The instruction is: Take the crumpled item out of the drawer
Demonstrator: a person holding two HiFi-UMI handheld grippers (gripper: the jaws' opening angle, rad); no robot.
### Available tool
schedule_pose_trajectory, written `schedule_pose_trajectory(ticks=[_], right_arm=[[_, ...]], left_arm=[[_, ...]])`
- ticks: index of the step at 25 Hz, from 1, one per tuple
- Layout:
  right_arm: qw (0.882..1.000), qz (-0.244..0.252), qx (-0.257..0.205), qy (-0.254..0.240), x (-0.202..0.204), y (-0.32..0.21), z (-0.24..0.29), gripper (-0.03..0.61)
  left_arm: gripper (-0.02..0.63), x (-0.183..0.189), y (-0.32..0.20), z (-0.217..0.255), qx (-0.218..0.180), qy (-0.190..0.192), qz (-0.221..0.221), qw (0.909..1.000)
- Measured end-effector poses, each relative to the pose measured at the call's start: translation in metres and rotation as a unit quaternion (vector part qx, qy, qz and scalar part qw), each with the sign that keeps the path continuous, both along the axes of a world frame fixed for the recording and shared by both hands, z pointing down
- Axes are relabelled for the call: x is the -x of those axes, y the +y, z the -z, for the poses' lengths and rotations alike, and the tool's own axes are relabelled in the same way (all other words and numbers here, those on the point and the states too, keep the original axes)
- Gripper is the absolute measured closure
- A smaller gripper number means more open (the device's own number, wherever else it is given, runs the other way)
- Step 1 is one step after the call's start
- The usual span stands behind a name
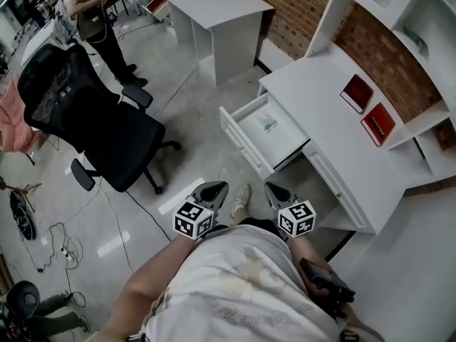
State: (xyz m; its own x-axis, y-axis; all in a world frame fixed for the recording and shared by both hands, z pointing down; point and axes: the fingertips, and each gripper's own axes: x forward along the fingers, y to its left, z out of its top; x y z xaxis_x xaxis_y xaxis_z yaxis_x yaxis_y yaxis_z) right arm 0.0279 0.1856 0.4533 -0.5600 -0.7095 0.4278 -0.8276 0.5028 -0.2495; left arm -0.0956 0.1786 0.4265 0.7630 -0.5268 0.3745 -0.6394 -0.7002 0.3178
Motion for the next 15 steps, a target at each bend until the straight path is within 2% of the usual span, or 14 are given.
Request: schedule_pose_trajectory(ticks=[15], right_arm=[[1.0, 0.004, 0.017, -0.004, -0.024, -0.094, -0.016, 0.554]], left_arm=[[0.586, -0.034, -0.085, -0.014, 0.017, -0.015, -0.021, 0.9995]])
